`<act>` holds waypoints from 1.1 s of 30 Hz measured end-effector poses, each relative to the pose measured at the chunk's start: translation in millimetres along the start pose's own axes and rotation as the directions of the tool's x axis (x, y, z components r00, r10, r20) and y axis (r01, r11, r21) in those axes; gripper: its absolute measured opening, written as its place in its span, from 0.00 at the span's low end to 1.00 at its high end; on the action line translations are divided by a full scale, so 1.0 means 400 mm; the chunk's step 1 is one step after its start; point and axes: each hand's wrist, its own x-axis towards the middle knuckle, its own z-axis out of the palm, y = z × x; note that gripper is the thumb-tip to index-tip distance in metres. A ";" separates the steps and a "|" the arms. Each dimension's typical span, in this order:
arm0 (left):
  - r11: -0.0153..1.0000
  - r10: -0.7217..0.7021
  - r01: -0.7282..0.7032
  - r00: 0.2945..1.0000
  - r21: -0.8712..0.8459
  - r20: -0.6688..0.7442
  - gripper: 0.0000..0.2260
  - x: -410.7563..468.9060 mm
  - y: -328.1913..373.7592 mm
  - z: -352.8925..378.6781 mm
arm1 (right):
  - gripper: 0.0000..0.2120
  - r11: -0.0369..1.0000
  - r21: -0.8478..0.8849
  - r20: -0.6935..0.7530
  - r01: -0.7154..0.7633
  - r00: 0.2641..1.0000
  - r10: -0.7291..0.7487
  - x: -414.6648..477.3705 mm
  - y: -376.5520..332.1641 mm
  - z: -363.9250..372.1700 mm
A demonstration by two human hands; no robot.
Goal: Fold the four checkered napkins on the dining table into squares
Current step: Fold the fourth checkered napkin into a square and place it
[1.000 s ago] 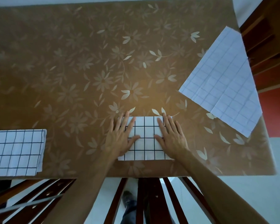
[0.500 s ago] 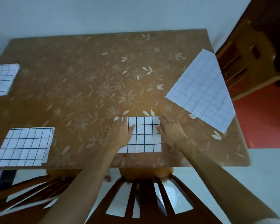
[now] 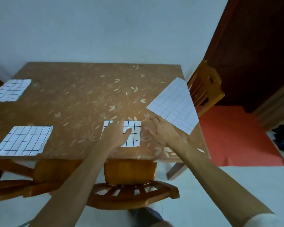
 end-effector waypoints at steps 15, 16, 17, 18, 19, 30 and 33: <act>0.952 -0.067 0.077 0.997 -0.298 0.044 0.17 0.132 0.449 0.131 | 0.29 0.999 0.042 -0.024 -0.009 1.000 0.010 -0.090 0.366 -0.196; 0.955 -0.077 0.080 0.997 -0.285 0.020 0.20 0.159 0.481 0.150 | 0.29 0.999 0.040 -0.021 -0.002 1.000 0.003 -0.085 0.400 -0.216; 0.967 -0.092 0.087 0.996 -0.240 -0.009 0.23 0.178 0.519 0.161 | 0.29 0.999 0.036 -0.023 0.006 1.000 -0.005 -0.082 0.435 -0.234; 0.976 -0.118 0.112 0.993 -0.188 -0.019 0.27 0.193 0.562 0.167 | 0.28 0.999 0.030 -0.029 0.014 0.999 -0.013 -0.076 0.469 -0.252; 0.977 -0.156 0.153 0.988 -0.149 -0.006 0.28 0.206 0.603 0.171 | 0.28 0.999 0.023 -0.034 0.024 0.999 -0.024 -0.070 0.503 -0.267; 0.830 -0.442 0.447 0.892 -0.334 0.094 0.26 0.342 0.760 0.283 | 0.28 0.993 0.063 0.085 0.103 0.990 -0.108 0.070 0.761 -0.316; 0.769 -0.548 0.554 0.828 -0.319 0.116 0.26 0.384 0.735 0.338 | 0.27 0.987 0.113 0.109 0.113 0.986 -0.125 0.134 0.797 -0.308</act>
